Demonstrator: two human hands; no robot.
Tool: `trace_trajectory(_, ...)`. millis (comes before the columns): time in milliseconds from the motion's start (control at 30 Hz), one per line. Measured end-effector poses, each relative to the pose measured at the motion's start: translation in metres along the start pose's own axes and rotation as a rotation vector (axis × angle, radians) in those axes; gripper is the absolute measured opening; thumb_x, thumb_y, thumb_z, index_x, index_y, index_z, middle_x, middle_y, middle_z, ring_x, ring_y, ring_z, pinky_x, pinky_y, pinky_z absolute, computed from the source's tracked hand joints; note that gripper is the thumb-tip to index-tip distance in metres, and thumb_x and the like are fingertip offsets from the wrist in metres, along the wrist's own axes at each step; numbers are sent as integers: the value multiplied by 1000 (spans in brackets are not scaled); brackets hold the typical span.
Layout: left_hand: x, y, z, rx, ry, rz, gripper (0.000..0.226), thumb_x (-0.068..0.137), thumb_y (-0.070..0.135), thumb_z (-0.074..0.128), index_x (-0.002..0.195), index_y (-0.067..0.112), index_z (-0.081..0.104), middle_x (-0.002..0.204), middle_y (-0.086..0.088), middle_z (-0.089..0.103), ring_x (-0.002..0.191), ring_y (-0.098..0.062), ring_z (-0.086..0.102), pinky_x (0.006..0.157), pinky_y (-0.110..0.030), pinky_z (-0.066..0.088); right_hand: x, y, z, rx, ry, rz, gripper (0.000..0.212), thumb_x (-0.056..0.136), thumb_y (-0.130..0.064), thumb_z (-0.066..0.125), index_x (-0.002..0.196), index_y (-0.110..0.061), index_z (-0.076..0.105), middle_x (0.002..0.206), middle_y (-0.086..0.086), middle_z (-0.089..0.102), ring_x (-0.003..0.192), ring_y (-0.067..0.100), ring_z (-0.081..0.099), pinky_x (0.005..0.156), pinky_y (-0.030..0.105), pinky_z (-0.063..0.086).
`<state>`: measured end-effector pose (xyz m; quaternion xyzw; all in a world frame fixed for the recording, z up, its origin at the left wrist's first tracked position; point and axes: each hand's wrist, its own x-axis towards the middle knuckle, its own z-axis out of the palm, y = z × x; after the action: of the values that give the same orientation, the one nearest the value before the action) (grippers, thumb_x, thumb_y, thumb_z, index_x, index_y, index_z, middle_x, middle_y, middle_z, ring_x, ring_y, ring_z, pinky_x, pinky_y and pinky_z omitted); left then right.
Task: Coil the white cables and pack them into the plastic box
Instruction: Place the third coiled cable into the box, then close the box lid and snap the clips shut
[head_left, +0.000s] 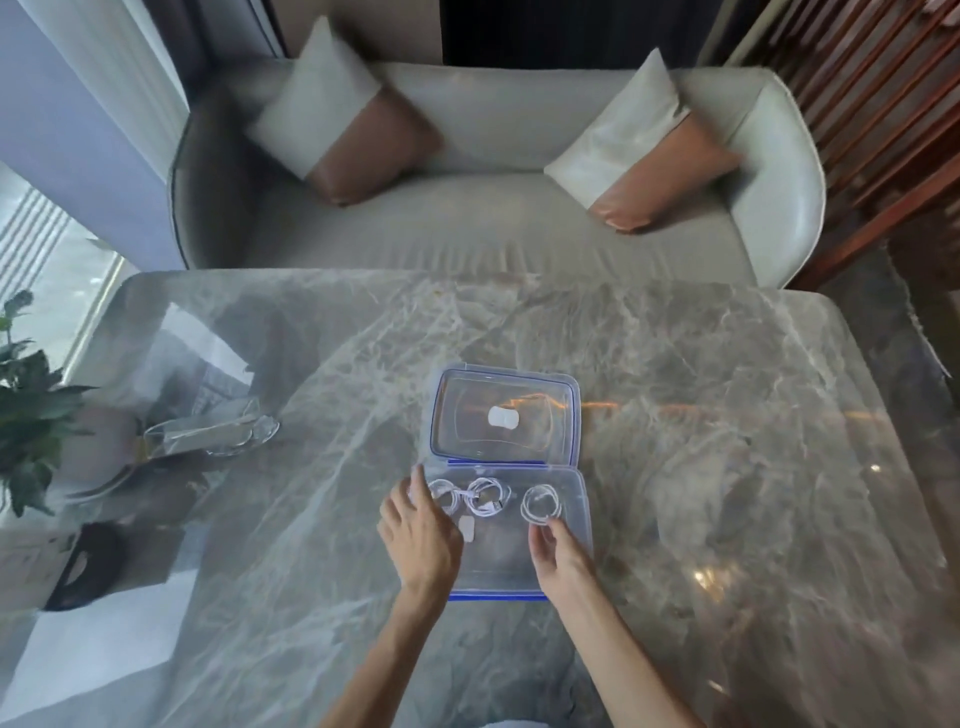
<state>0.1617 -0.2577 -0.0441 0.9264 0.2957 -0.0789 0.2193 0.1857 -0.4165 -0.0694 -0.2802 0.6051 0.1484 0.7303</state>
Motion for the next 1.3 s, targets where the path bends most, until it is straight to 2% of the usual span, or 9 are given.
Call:
trace_trajectory(100, 8, -17, 5, 30, -111, -58, 70, 80, 11, 58, 147, 13, 36, 138, -14, 48, 117, -39, 48, 96, -45, 40, 5, -1, 12, 45, 35, 2, 18, 91, -1, 68, 107, 0, 62, 103, 12, 65, 90, 18, 65, 64, 27, 60)
trace_trajectory(267, 12, -43, 17, -93, -152, -15, 80, 80, -12, 46, 152, 17, 28, 132, -12, 53, 107, -36, 57, 76, -42, 49, 15, 7, 28, -16, 118, -51, 20, 93, 0, 65, 113, -4, 65, 113, 7, 66, 95, 20, 67, 95, 28, 54)
trace_trajectory(467, 16, -48, 15, -190, -166, -8, 72, 91, -5, 48, 154, 22, 26, 132, -9, 54, 100, -33, 63, 66, -33, 46, 25, 19, 29, -295, 188, -250, 10, 94, -4, 66, 103, -1, 70, 71, 6, 58, 63, 14, 55, 76, 30, 57)
trace_trajectory(600, 15, -49, 11, -219, -173, 1, 72, 91, -6, 48, 154, 21, 28, 133, -8, 55, 101, -33, 64, 73, -38, 51, 28, 11, 30, -231, 117, -263, 21, 89, 10, 65, 110, 12, 65, 96, 16, 62, 81, 22, 63, 83, 28, 56)
trace_trajectory(667, 14, -49, 9, -220, -179, 11, 71, 92, -5, 48, 154, 20, 26, 135, -8, 53, 104, -33, 63, 76, -38, 51, 26, 8, 31, -224, 83, -221, 7, 89, 10, 67, 96, 10, 64, 99, 17, 60, 73, 19, 61, 70, 23, 62)
trace_trajectory(733, 14, -51, 8, -229, -193, 30, 70, 93, -4, 47, 155, 19, 25, 137, -9, 52, 105, -35, 63, 76, -39, 50, 20, 6, 28, -223, 66, -180, 16, 90, 5, 67, 105, 6, 62, 97, 16, 63, 70, 18, 62, 79, 28, 62)
trace_trajectory(867, 16, -53, 7, -259, -199, 55, 69, 93, -4, 48, 154, 18, 26, 139, -10, 51, 107, -36, 62, 80, -41, 51, 16, -4, 14, -237, 40, -174, 35, 99, 4, 52, 134, 5, 50, 94, 11, 60, 75, 21, 62, 102, 43, 51)
trace_trajectory(1033, 20, -53, 6, -291, -215, 76, 70, 91, -6, 51, 153, 19, 29, 143, -8, 50, 120, -32, 58, 90, -38, 48, 10, -12, 7, -322, -22, -176, 37, 99, 11, 43, 136, 6, 49, 131, 27, 57, 121, 37, 60, 105, 42, 48)
trace_trajectory(1300, 34, -52, 7, -253, -231, 106, 58, 93, 4, 52, 149, 9, 37, 145, -16, 50, 129, -34, 50, 102, -42, 42, 6, -23, -4, -559, -142, -153, 46, 98, 13, 41, 142, 2, 47, 145, 19, 49, 135, 30, 50, 116, 42, 39)
